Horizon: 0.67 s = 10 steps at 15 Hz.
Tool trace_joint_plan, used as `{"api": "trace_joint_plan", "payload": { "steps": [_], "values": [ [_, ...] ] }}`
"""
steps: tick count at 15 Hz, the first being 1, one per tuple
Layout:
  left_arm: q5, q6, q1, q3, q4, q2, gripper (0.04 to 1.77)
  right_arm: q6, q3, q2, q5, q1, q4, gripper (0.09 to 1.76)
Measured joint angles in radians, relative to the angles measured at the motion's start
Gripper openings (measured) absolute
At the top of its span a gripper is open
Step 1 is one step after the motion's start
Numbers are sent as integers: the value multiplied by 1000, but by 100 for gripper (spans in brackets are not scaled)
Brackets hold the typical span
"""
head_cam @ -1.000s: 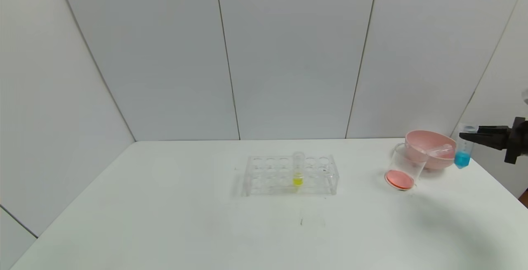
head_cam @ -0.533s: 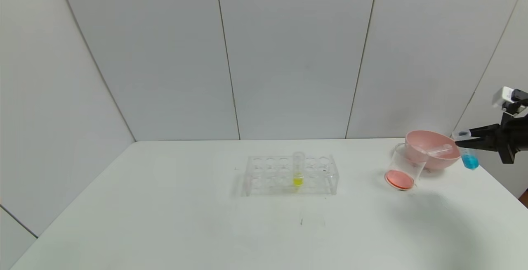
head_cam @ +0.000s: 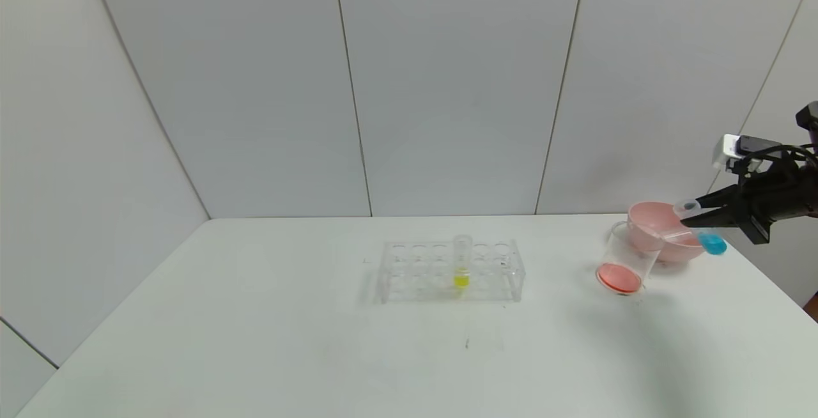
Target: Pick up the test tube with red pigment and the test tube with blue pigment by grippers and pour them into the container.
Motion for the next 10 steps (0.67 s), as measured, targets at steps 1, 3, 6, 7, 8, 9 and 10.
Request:
{"api": "trace_joint_plan", "payload": {
  "steps": [1,3,6,7,8,9,10],
  "values": [
    [0,0,0,0,0,0,176,-10,-42,11,-26,9,47,48],
    [0,0,0,0,0,0,176,-27,-119,31,-70,24,123,48],
    [0,0,0,0,0,0,176,-35,-229,57,-119,50,233,48],
    [0,0,0,0,0,0,176,-35,-264,66,-133,58,262,48],
    [0,0,0,0,0,0,176,-36,-291,75,-158,69,275,48],
    [0,0,0,0,0,0,176,-37,-306,83,-179,80,279,48],
    [0,0,0,0,0,0,176,-39,-314,90,-207,92,280,48]
  ]
}}
